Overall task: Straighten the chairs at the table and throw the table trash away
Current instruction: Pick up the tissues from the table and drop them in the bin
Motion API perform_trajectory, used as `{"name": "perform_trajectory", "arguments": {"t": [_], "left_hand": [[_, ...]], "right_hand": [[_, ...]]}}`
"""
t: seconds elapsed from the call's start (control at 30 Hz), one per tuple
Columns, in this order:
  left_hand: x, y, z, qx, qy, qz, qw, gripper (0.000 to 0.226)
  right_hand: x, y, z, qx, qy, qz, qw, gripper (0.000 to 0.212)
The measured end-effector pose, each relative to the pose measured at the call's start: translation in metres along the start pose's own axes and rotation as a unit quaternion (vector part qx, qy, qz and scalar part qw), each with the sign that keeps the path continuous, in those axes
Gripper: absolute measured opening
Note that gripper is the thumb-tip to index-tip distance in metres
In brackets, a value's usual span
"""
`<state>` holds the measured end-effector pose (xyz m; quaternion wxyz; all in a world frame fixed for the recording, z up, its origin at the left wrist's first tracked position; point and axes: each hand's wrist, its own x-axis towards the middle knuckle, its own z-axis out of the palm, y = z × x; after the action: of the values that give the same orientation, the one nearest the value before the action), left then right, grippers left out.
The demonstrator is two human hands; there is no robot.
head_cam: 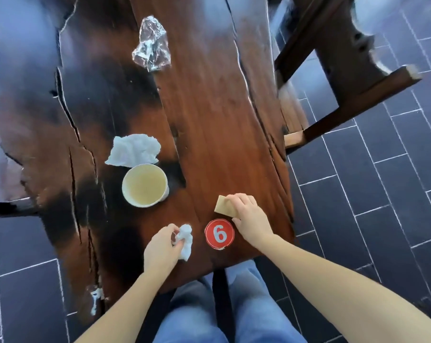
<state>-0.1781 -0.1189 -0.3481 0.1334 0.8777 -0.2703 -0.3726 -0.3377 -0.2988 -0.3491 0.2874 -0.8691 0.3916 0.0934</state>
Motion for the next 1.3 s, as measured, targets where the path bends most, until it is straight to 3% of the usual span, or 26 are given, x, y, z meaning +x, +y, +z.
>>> {"name": "perform_trajectory", "arguments": {"t": [0.13, 0.27, 0.53, 0.7, 0.77, 0.83, 0.93, 1.03, 1.13, 1.23, 1.3], "left_hand": [[0.003, 0.03, 0.006, -0.013, -0.013, 0.015, 1.0, 0.009], [0.004, 0.064, 0.017, -0.015, -0.028, 0.069, 0.997, 0.024], [-0.016, 0.175, 0.084, -0.03, -0.099, 0.191, 0.976, 0.012], [-0.037, 0.248, 0.141, 0.012, -0.111, 0.271, 0.956, 0.008], [-0.04, 0.27, 0.164, 0.008, -0.116, 0.276, 0.954, 0.015], [-0.035, 0.29, 0.189, 0.001, -0.133, 0.245, 0.96, 0.021], [-0.014, 0.307, 0.228, -0.023, -0.184, 0.131, 0.974, 0.02], [0.011, 0.31, 0.266, -0.044, -0.198, 0.029, 0.979, 0.012], [0.036, 0.302, 0.299, -0.042, -0.233, -0.047, 0.971, 0.021], [0.073, 0.287, 0.329, -0.013, -0.256, -0.096, 0.962, 0.024], [0.095, 0.279, 0.346, 0.001, -0.256, -0.122, 0.959, 0.036]], "right_hand": [[-0.024, 0.019, 0.002, 0.037, 0.005, 0.069, 0.997, 0.071], [-0.057, 0.05, 0.003, 0.097, 0.043, 0.097, 0.99, 0.071], [-0.111, 0.124, -0.028, 0.225, 0.149, 0.187, 0.945, 0.073], [-0.121, 0.169, -0.045, 0.299, 0.168, 0.229, 0.911, 0.049], [-0.122, 0.185, -0.046, 0.354, 0.174, 0.264, 0.88, 0.032], [-0.122, 0.201, -0.046, 0.407, 0.187, 0.295, 0.844, 0.017], [-0.119, 0.226, -0.035, 0.461, 0.179, 0.315, 0.81, 0.019], [-0.11, 0.251, -0.01, 0.481, 0.136, 0.327, 0.802, 0.022], [-0.097, 0.274, 0.023, 0.493, 0.084, 0.343, 0.795, 0.027], [-0.079, 0.293, 0.052, 0.515, 0.04, 0.361, 0.777, 0.014], [-0.065, 0.303, 0.073, 0.537, 0.011, 0.374, 0.757, 0.027]]}}
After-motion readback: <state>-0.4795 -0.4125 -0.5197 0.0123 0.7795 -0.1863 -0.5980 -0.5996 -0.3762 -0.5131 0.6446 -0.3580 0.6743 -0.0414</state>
